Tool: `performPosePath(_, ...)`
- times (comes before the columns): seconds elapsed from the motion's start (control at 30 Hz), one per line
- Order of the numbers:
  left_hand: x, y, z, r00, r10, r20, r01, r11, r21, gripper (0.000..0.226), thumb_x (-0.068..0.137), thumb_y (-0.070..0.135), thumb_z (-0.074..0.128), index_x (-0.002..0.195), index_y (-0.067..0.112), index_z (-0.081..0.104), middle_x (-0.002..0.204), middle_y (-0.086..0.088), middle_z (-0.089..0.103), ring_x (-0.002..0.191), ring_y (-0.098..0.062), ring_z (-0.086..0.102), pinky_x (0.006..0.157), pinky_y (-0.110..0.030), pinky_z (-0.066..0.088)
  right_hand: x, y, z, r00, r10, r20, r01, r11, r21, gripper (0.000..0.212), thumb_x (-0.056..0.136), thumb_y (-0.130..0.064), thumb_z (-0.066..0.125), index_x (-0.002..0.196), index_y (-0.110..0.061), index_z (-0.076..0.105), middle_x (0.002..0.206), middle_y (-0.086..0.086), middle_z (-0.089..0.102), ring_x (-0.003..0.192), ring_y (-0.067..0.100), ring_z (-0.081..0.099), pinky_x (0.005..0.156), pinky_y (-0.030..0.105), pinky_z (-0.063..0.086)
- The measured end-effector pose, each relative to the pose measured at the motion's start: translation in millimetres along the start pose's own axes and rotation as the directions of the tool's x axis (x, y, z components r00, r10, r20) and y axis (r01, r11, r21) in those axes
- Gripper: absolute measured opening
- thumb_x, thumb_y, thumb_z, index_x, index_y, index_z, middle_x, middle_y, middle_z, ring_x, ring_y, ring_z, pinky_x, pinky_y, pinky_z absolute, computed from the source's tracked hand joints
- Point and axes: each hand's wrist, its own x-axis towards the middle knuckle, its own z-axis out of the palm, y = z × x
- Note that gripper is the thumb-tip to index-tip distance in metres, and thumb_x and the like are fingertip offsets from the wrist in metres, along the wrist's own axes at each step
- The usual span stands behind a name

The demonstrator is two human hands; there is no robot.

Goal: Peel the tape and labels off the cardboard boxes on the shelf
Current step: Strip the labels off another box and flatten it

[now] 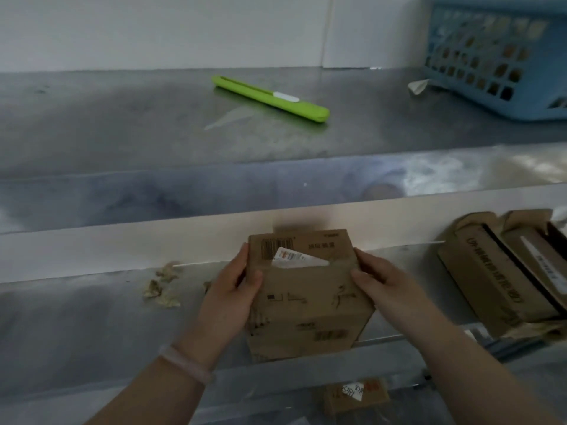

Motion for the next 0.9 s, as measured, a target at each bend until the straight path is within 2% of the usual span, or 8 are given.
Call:
performPosePath(0.07,2,-2,-1,0.997,0.062,-0.046,-0.055,0.990,0.132,0.047,0.095,0.031,0.055,0.141,0.038,0.044,0.137,0.014,0.052,0.125,-0.007,0.050,0.109,-0.040,0.039,-6,6,3,0.999,-0.036,-0.015,0.037,0.998,0.051,0.034,0.097,-0.039,0.050,0.112,-0.068,0.041,0.092,-0.047,0.059,0.088,-0.024,0.054,0.074,0.002,0.043)
performPosePath(0.17,3,6,0,0.980,0.155,-0.121,-0.107,0.936,0.334,0.047,0.093,0.035,0.057,0.138,0.026,0.051,0.136,0.009,0.053,0.123,-0.010,0.051,0.109,-0.039,0.039,-14,9,9,0.997,-0.067,-0.047,0.073,0.986,0.149,0.038,0.098,-0.031,0.053,0.114,-0.063,0.040,0.089,-0.045,0.058,0.085,-0.029,0.051,0.069,-0.004,0.039)
performPosePath(0.3,3,10,0,0.971,0.161,-0.177,-0.080,0.916,0.393,0.042,0.090,0.033,0.062,0.131,0.026,0.057,0.126,0.008,0.058,0.113,-0.012,0.057,0.101,-0.043,0.045,-21,15,9,0.988,-0.146,-0.042,0.151,0.968,0.200,0.046,0.096,-0.024,0.056,0.123,-0.061,0.046,0.115,-0.031,0.064,0.109,-0.010,0.058,0.089,0.011,0.048)
performPosePath(0.43,-5,12,4,0.968,0.183,-0.170,-0.100,0.907,0.408,0.041,0.092,0.027,0.059,0.133,0.023,0.055,0.126,0.009,0.055,0.116,-0.013,0.055,0.102,-0.032,0.040,-22,19,2,0.992,-0.124,-0.008,0.118,0.915,0.387,0.047,0.097,-0.011,0.054,0.124,-0.049,0.058,0.117,-0.021,0.067,0.111,-0.001,0.061,0.100,0.028,0.048)
performPosePath(0.6,-7,16,8,0.988,0.140,-0.063,-0.080,0.822,0.564,0.077,0.082,0.050,0.064,0.148,0.024,0.033,0.144,0.005,0.038,0.124,-0.011,0.042,0.104,-0.028,0.035,-21,25,-1,0.992,-0.111,0.059,0.064,0.850,0.523,0.046,0.095,0.001,0.052,0.127,-0.031,0.063,0.126,-0.008,0.065,0.118,0.010,0.060,0.106,0.042,0.044)
performPosePath(0.7,-11,19,17,0.991,0.122,-0.061,-0.068,0.829,0.554,0.087,0.079,0.057,0.066,0.150,0.026,0.027,0.149,0.008,0.030,0.119,-0.003,0.036,0.099,-0.022,0.031,-23,27,-2,0.988,-0.135,0.075,0.079,0.859,0.506,0.049,0.093,-0.001,0.057,0.132,-0.030,0.059,0.130,-0.012,0.062,0.119,0.002,0.057,0.108,0.036,0.043)
performPosePath(0.8,-12,19,17,0.987,0.109,-0.122,-0.040,0.885,0.463,0.096,0.068,0.066,0.069,0.148,0.027,0.032,0.148,0.009,0.033,0.128,-0.008,0.037,0.105,-0.024,0.030,-29,29,-3,0.971,-0.228,0.067,0.165,0.847,0.505,0.052,0.090,-0.005,0.064,0.136,-0.029,0.054,0.141,-0.011,0.053,0.126,0.001,0.050,0.107,0.029,0.042)
performPosePath(0.9,-19,21,21,0.985,0.068,-0.161,-0.017,0.955,0.295,0.090,0.062,0.069,0.064,0.142,0.036,0.040,0.141,0.017,0.039,0.127,-0.006,0.042,0.107,-0.030,0.035,-34,27,-11,0.930,-0.366,-0.025,0.332,0.811,0.481,0.057,0.082,-0.031,0.070,0.136,-0.033,0.052,0.147,-0.016,0.044,0.137,0.005,0.040,0.112,0.027,0.034)
